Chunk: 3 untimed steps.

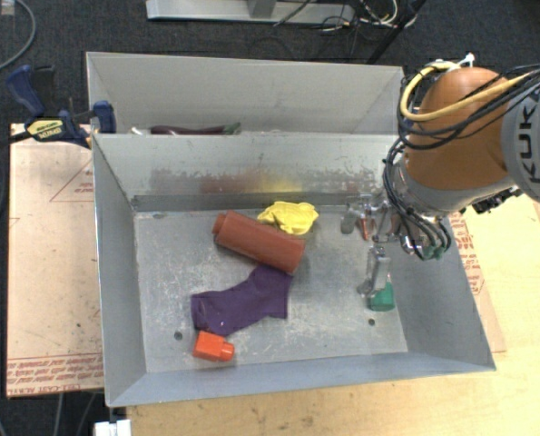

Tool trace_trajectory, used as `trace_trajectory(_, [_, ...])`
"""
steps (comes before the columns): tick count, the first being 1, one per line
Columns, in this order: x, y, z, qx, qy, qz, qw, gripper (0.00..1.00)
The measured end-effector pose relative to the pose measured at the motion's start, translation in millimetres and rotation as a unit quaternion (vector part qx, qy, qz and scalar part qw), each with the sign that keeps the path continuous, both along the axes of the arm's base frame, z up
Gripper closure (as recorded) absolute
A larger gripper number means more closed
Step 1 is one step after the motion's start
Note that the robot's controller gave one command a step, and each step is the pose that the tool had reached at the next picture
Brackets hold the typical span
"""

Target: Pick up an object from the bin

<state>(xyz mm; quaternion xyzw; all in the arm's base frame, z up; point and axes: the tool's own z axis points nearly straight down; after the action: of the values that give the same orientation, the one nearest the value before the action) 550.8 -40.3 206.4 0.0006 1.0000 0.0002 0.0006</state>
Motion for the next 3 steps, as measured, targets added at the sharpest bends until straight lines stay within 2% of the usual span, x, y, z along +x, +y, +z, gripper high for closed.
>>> trace_trajectory(1, [30.5,39,-30,-0.001,-0.0032,0.009,1.0,0.0])
trace_trajectory(2, [41.6,78,-65,0.001,-0.0005,0.067,0.9977,0.0])
trace_trajectory(3, [50.1,81,-98,0.001,-0.0051,0.058,0.9983,0.0])
